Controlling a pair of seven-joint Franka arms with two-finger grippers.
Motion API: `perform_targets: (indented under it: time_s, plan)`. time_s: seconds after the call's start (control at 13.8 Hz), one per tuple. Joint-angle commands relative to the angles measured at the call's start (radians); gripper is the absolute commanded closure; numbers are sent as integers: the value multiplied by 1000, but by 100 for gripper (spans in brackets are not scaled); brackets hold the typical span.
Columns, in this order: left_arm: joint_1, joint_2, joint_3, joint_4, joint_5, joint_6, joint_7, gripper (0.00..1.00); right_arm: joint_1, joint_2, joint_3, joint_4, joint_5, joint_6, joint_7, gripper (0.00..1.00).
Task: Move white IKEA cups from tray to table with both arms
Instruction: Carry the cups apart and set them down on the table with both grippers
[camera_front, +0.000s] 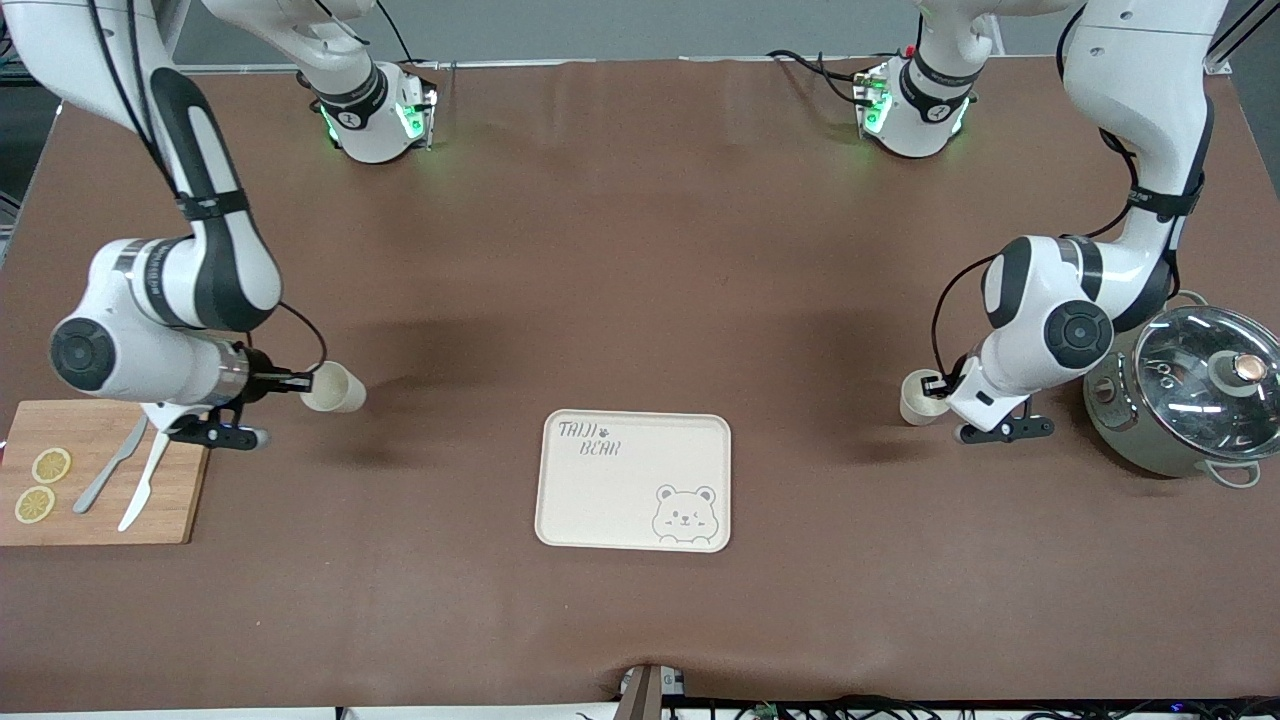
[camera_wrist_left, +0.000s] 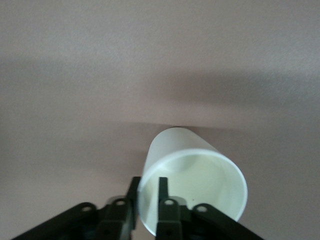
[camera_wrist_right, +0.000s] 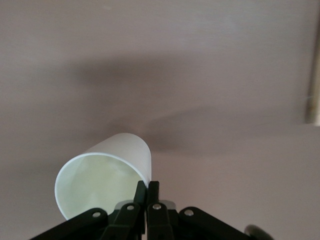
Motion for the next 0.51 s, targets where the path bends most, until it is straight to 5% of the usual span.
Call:
perform_targets:
  time_s: [0.0, 0.44]
  plan:
    - [8, -11, -5, 35, -23, -19, 63, 0, -89, -22, 22, -41, -14, 26, -117, 100]
    - [10, -119, -2, 141, -23, -189, 57, 0, -174, 28, 22, -79, -14, 126, -232, 100]
